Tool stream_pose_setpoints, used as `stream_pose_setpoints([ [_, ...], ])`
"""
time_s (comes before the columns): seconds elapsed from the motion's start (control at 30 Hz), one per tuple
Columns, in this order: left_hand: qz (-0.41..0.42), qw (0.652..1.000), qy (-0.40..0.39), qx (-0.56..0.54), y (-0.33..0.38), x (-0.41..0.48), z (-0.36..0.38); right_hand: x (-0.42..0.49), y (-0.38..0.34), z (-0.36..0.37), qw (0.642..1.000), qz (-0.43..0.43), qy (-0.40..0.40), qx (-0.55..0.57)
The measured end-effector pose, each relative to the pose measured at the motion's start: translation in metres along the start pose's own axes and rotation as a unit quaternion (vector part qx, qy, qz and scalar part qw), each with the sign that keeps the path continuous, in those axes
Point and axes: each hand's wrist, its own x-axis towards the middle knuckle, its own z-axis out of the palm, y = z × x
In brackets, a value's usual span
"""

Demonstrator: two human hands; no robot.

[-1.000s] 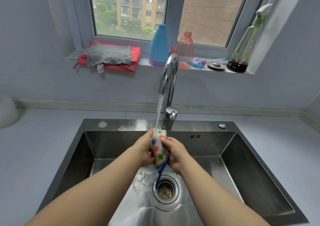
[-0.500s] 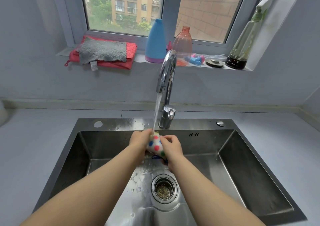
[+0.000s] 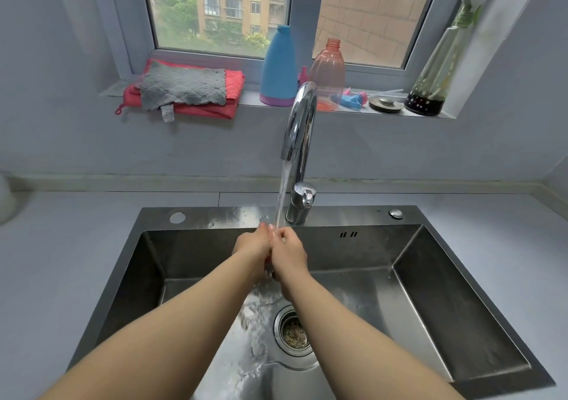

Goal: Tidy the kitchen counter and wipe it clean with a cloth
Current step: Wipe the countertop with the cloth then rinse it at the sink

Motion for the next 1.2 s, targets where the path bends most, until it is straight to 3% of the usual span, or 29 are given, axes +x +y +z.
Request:
stream_pose_setpoints([
  [0.1, 0.007, 1.000, 0.011, 0.024, -0.001, -0.001, 0.003, 0.004, -0.002, 0.005, 1.000, 0.013, 0.018, -0.001],
  [0.17, 0.034, 0.996, 0.028, 0.076, 0.006, -0.003, 0.004, 0.005, -0.004, 0.005, 0.999, 0.014, 0.028, -0.010],
  [0.23, 0.081, 0.977, 0.020, 0.196, 0.011, -0.008, 0.004, 0.007, -0.006, 0.005, 0.999, 0.021, 0.044, 0.000],
  [0.33, 0.073, 0.970, -0.003, 0.231, 0.015, -0.009, 0.003, 0.010, -0.011, 0.003, 0.997, 0.041, 0.062, -0.019],
  [0.47, 0.061, 0.985, -0.020, 0.159, 0.014, -0.011, 0.004, 0.015, -0.018, -0.005, 0.995, 0.063, 0.050, -0.064],
  [0.57, 0.043, 0.994, -0.062, 0.085, 0.014, -0.010, 0.007, 0.019, -0.020, -0.015, 0.994, 0.080, 0.057, -0.038],
  [0.73, -0.062, 0.987, -0.149, -0.005, 0.015, -0.010, -0.003, 0.025, -0.027, -0.034, 0.990, 0.038, 0.137, 0.001],
  [0.8, -0.074, 0.987, -0.146, -0.001, 0.016, -0.011, -0.009, 0.025, -0.037, -0.038, 0.986, -0.004, 0.167, 0.032],
  [0.9, -0.050, 0.989, -0.128, 0.049, 0.016, -0.011, -0.014, 0.027, -0.047, -0.040, 0.987, -0.063, 0.146, 0.006],
  [1.0, -0.029, 0.991, -0.115, 0.054, 0.016, -0.014, -0.018, 0.028, -0.051, -0.043, 0.987, -0.064, 0.144, -0.039],
  [1.2, -0.056, 0.992, -0.108, -0.043, 0.014, -0.015, -0.019, 0.026, -0.042, -0.054, 0.985, -0.051, 0.109, -0.120],
])
